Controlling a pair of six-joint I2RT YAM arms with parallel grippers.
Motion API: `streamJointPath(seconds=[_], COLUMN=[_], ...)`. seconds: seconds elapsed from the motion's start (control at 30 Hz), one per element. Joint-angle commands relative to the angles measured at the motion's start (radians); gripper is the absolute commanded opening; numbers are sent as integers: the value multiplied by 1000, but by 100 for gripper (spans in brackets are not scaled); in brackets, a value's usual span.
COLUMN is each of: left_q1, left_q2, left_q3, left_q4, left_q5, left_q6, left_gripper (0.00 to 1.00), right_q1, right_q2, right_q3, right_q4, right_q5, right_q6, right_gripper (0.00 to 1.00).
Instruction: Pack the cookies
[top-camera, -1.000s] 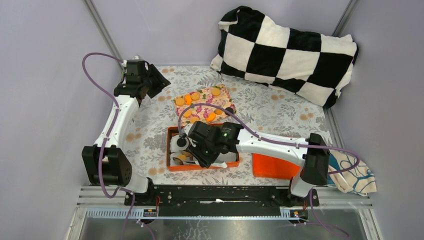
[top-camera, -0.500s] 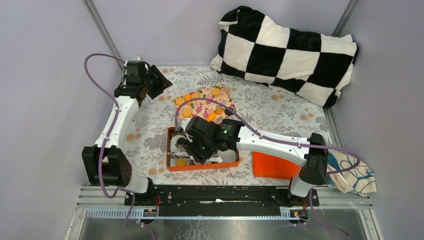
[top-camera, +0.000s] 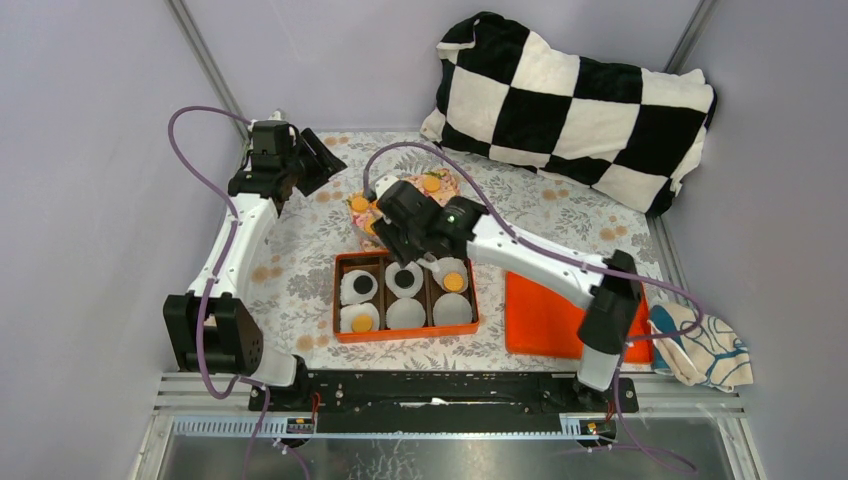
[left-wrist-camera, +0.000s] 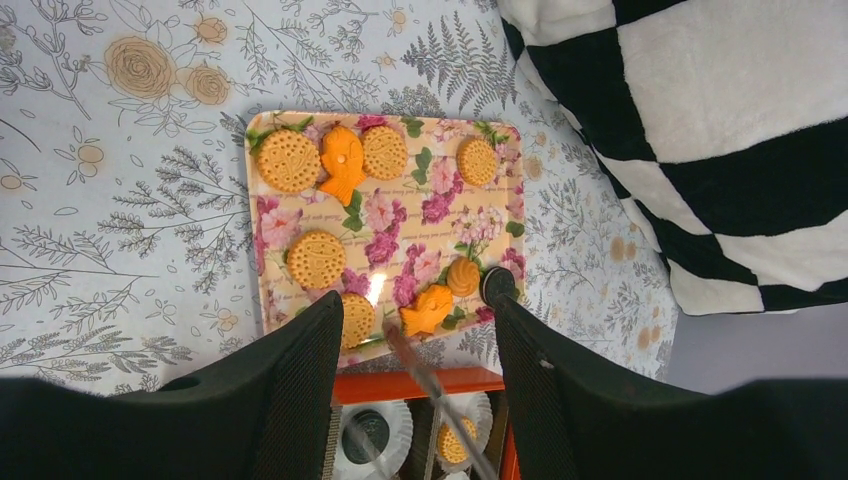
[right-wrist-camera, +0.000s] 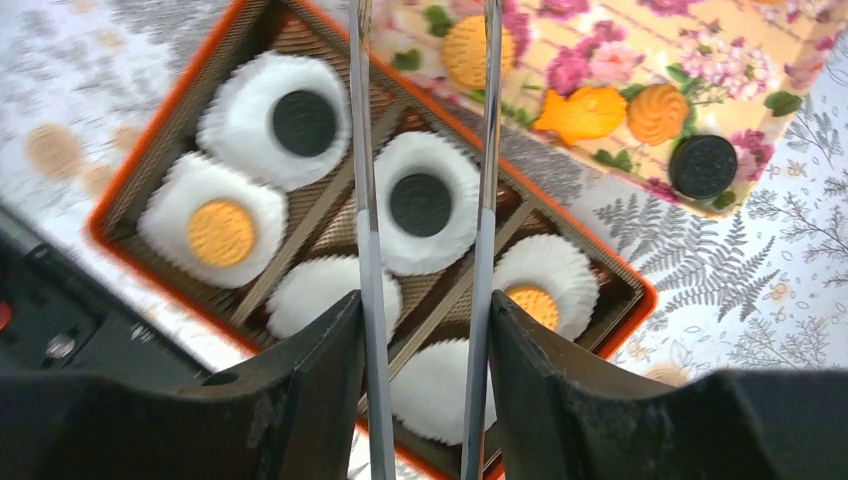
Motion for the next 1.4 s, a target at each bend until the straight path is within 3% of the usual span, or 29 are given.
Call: streamJointPath(seconds=[0.0, 0.43, 0.73, 0.83, 1.0, 1.2, 1.37], left_q1=[1, 1, 1, 1, 1, 1, 1], left_q2=[-26, -9, -13, -16, -18, -16, -24], left_q3=[-20, -21, -24, -26, -29, -32, -33], left_q4=[42, 35, 38, 38, 39, 43, 44], left_q5=[7, -10, 7, 6, 18, 32, 35], left_q6=[15, 24, 20, 19, 18, 5, 1], left_gripper=[63, 62, 63, 63, 63, 63, 62], right_q1=[-81, -112, -116, -117, -115, -114, -115], right_q2=[106, 283, 411, 418, 350, 194, 56], right_q3=[74, 166, 321, 329, 286, 208, 154], right_q4=[42, 50, -59, -71, -63, -16, 3], right_q5=[-9, -59, 42, 43, 64, 109, 128], right_q6=[-42, -42, 1, 10, 21, 21, 11], right_gripper=[53, 57, 56, 49, 23, 13, 12])
